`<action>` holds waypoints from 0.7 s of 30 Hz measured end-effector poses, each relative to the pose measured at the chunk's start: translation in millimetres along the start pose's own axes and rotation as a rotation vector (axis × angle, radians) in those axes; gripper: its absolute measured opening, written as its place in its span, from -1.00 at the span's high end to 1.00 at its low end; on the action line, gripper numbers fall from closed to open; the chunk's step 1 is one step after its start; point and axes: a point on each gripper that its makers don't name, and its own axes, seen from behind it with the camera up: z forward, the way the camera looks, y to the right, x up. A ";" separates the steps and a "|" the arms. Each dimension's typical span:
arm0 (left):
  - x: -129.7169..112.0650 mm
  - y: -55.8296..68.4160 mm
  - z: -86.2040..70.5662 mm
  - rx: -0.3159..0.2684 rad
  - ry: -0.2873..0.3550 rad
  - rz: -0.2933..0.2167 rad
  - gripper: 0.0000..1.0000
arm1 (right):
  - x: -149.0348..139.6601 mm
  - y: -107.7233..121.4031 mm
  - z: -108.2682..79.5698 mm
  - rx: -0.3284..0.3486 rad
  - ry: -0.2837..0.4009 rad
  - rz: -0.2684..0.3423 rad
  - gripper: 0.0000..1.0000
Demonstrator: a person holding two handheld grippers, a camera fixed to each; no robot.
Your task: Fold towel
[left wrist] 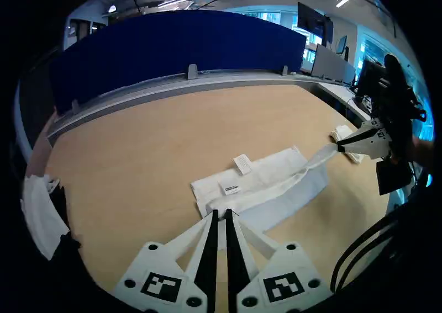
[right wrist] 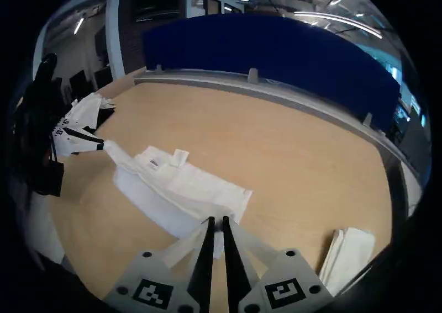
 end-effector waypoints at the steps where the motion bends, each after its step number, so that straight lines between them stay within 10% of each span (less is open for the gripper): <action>1: -0.2 -1.1 2.8 0.000 -0.003 0.001 0.82 | -0.3 1.0 2.1 0.000 -0.002 0.004 0.78; 21: -20.8 -15.7 50.5 0.020 -0.052 0.027 0.82 | -18.9 14.8 51.5 -0.018 -0.066 0.055 0.69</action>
